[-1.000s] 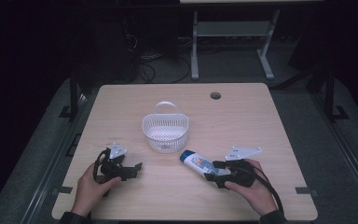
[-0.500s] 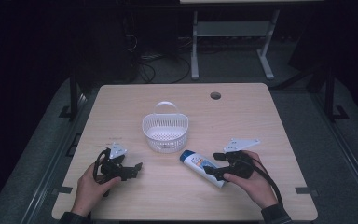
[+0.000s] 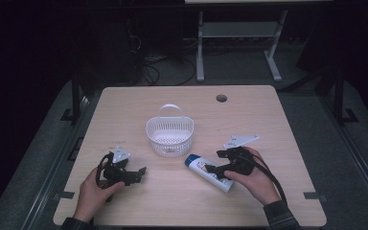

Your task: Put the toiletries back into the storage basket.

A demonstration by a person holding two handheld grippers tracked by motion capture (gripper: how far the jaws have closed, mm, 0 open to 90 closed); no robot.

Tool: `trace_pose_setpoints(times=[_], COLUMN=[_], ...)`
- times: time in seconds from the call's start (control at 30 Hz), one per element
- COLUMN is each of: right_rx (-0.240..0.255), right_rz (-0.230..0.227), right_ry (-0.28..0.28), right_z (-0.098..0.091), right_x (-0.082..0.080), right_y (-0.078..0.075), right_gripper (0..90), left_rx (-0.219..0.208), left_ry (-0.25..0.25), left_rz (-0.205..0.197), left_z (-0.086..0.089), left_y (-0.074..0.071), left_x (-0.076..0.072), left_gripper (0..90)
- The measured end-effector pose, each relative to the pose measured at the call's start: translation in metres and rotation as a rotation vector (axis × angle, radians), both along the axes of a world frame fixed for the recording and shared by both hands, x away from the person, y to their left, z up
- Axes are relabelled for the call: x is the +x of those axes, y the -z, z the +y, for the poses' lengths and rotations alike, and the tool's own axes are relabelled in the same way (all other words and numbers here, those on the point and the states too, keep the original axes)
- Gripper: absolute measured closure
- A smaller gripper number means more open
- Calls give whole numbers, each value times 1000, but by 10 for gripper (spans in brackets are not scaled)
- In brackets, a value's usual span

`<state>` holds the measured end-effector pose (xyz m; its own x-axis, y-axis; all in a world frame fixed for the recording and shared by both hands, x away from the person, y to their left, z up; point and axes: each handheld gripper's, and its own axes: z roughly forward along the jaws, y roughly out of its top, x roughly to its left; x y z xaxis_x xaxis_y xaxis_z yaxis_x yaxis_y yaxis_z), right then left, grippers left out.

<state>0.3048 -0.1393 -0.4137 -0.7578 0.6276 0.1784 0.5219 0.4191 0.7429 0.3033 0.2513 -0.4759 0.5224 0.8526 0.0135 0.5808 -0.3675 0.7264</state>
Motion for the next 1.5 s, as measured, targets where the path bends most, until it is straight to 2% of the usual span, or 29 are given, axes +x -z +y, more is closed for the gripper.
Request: trace_pose_setpoints(times=[0.17,0.4,0.57,0.8,0.9,1.03,1.33,1.5], right_rx=[-30,-61,-103,-149,-195,-246,-291,-347], right_rz=[12,33,49,97,116,133,174,173], right_ry=[-2,-37,-47,-56,-69,-72,-89,-111], right_z=[8,23,31,39,43,49,61,68], right_x=[6,14,21,32,37,42,50,50], right_y=[1,1,3,8,11,15,24,28], right_gripper=[262,254,254,247,216,218,235,242], left_rx=[1,-3,-1,4,5,4,4,4], left_ry=[1,-1,-1,3,3,2,5,6], left_rz=[0,-1,-1,0,2,3,4,4], left_z=[0,0,0,0,0,0,0,0], left_y=[0,0,0,0,0,0,0,0], left_x=[0,0,0,0,0,0,0,0], left_gripper=[126,126,126,126,126,126,126,126])
